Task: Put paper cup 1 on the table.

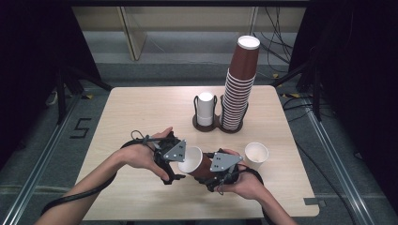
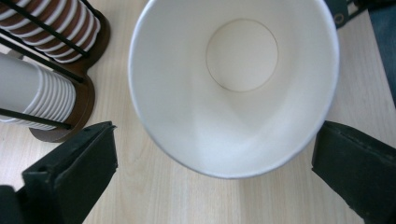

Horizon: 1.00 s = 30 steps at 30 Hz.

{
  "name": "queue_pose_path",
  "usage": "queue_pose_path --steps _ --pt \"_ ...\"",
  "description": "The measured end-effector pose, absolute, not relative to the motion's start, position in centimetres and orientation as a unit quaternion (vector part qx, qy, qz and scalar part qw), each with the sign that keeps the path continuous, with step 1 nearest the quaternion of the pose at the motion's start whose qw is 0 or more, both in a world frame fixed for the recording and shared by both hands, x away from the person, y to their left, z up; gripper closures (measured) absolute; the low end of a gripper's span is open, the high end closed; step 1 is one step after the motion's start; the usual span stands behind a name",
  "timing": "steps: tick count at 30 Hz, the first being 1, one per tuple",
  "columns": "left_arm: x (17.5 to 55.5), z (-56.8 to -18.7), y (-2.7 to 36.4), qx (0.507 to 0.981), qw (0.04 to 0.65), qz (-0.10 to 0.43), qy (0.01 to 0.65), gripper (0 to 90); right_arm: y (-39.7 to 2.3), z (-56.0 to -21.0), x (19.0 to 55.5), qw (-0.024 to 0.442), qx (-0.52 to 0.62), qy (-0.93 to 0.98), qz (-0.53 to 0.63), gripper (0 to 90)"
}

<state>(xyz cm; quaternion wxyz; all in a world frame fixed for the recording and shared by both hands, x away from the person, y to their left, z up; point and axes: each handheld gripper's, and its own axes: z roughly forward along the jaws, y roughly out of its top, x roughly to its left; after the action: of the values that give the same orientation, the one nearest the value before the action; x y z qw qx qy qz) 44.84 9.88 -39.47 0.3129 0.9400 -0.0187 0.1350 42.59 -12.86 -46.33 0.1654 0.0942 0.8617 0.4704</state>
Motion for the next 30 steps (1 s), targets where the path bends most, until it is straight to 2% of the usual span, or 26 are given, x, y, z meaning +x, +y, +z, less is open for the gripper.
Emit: queue_pose_path --steps 9,14,30 --pt "44.8 -40.3 10.6 0.926 0.355 0.126 0.012 0.0 -13.9 -46.7 42.4 0.188 0.113 0.839 0.498 19.2" --pt "45.0 -40.6 10.4 0.918 0.381 0.103 0.034 0.0 -14.1 -47.2 42.0 0.182 0.133 0.834 0.504 19.2" --pt "45.7 -41.0 8.8 0.917 0.389 0.078 0.034 0.0 -13.9 -47.5 41.9 0.188 0.12 0.833 0.507 19.1"
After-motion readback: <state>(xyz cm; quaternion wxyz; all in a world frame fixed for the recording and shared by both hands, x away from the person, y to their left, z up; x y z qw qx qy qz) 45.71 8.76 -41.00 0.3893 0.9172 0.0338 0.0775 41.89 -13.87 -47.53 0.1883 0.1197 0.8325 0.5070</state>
